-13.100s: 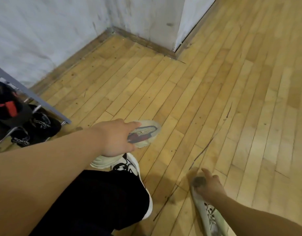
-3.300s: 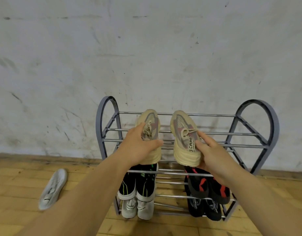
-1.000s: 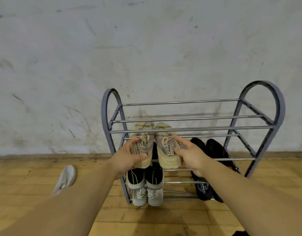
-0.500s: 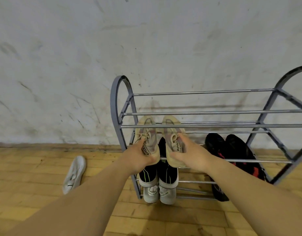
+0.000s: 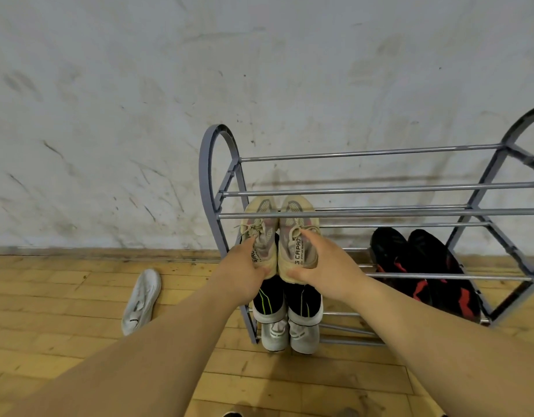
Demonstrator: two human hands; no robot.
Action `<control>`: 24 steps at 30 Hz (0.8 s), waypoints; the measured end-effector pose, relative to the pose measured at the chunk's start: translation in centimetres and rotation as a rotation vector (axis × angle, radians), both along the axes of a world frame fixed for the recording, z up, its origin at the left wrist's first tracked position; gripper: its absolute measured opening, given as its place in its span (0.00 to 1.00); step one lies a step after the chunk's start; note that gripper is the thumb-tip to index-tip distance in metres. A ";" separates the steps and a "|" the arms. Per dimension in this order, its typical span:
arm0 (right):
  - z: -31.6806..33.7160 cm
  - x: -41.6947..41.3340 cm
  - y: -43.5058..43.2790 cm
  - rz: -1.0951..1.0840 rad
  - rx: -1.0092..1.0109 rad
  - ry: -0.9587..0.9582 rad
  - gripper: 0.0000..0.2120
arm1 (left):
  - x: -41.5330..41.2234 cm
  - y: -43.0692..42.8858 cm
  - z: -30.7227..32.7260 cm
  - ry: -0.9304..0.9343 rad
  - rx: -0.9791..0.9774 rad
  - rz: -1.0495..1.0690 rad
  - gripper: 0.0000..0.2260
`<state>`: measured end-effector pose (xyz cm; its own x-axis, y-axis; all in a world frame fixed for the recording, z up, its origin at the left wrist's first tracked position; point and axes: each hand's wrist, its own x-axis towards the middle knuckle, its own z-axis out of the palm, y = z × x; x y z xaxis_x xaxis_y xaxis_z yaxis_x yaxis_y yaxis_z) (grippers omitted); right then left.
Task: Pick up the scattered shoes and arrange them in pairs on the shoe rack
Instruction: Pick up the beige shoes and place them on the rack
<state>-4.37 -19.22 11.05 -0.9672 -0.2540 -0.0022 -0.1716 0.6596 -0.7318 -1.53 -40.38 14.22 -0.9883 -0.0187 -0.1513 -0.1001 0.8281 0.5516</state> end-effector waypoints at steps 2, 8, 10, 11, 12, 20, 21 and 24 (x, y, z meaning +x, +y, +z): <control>0.1 0.0 0.2 -0.021 0.020 -0.001 0.51 | 0.1 0.0 0.2 -0.001 -0.053 -0.017 0.34; 3.1 2.8 2.0 0.076 0.191 0.007 0.45 | 1.2 1.1 2.4 -0.065 -0.207 -0.005 0.36; 4.6 4.6 3.2 0.071 0.261 0.093 0.34 | 2.4 2.1 4.0 -0.046 -0.267 -0.012 0.33; 5.1 5.5 3.9 0.080 0.292 0.136 0.27 | 3.3 2.8 4.8 -0.019 -0.279 -0.043 0.31; 5.5 6.5 4.6 0.106 0.327 0.152 0.21 | 4.2 3.4 5.2 -0.001 -0.268 -0.088 0.29; -0.4 13.5 9.7 0.370 0.634 -0.449 0.20 | 10.3 6.6 -2.6 -0.382 -0.289 -0.513 0.32; -2.0 13.9 9.9 0.369 0.668 -0.522 0.22 | 10.7 7.0 -4.8 -0.457 -0.300 -0.528 0.34; -7.7 14.2 9.7 0.322 0.678 -0.664 0.25 | 11.1 8.4 -11.7 -0.571 -0.238 -0.512 0.38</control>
<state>9.83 -9.49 3.32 -0.6027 -0.2488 -0.7582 -0.1092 0.9669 -0.2305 9.55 -31.98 2.55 -0.6541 0.3205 -0.6851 0.1102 0.9365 0.3329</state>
